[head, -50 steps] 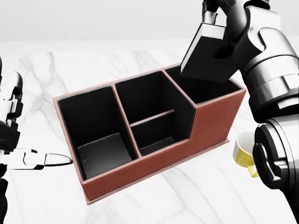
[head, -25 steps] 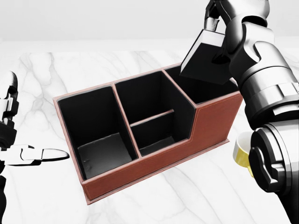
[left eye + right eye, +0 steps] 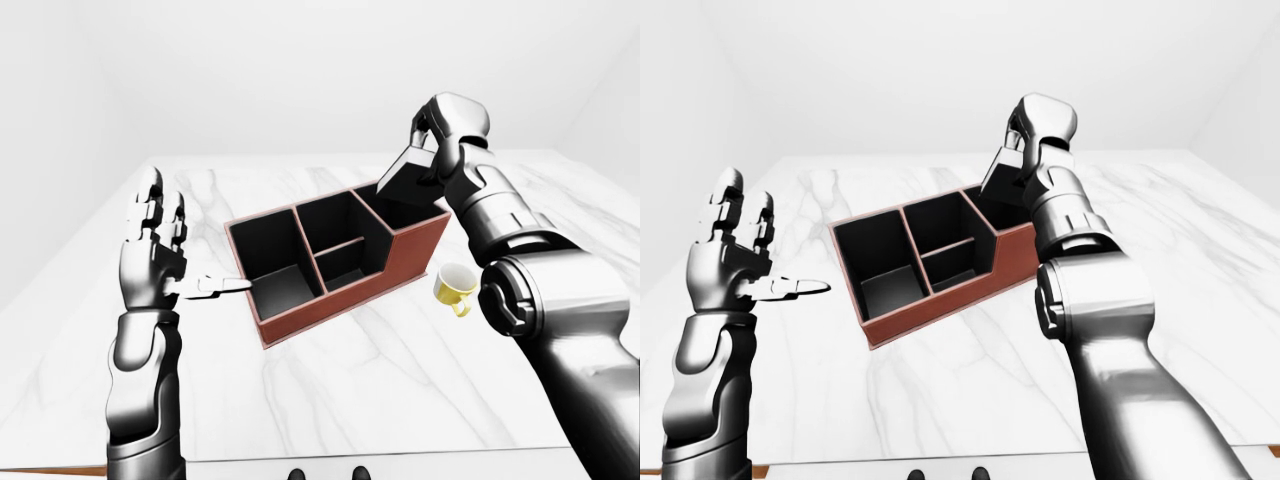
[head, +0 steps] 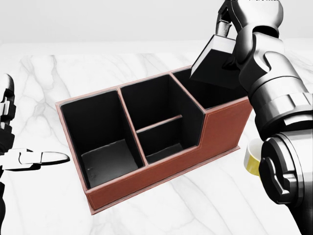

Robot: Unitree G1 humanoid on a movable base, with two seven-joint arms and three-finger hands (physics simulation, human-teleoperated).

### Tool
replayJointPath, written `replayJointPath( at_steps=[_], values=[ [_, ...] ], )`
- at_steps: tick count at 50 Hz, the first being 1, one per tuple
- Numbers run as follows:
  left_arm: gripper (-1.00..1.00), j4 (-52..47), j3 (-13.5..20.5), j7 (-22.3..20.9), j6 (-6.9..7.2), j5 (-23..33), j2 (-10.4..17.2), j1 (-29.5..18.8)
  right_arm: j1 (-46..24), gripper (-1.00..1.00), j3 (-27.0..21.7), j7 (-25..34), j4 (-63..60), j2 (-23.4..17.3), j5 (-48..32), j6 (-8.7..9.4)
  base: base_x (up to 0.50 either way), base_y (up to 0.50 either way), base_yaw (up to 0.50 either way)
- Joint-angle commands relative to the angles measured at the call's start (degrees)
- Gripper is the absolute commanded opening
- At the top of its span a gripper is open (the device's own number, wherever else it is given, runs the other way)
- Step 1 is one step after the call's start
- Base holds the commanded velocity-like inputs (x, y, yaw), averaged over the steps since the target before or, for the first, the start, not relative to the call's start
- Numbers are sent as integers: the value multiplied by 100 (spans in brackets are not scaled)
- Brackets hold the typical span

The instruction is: Pick up the book and place it in the right compartment of the caddy.

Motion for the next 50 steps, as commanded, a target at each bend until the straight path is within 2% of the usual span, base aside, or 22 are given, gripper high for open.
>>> replayJointPath(
  at_steps=[1, 10, 17, 50],
  values=[
    [100, 45, 12, 54, 0, -42, 23, -30, -7, -100, -33, -287, -82, -9, -244, 0, 0, 0, 0],
    [100, 47, 13, 74, 0, -55, 34, -36, 74, -100, 117, -310, -58, 20, -702, 0, 0, 0, 0],
    [100, 90, 20, 96, 0, -53, 42, -54, 109, -100, 24, -328, -52, 50, -852, 0, 0, 0, 0],
    [100, 177, 19, 153, 0, -56, 57, -70, 204, -100, -78, -441, -43, 90, -1086, 0, 0, 0, 0]
  ],
)
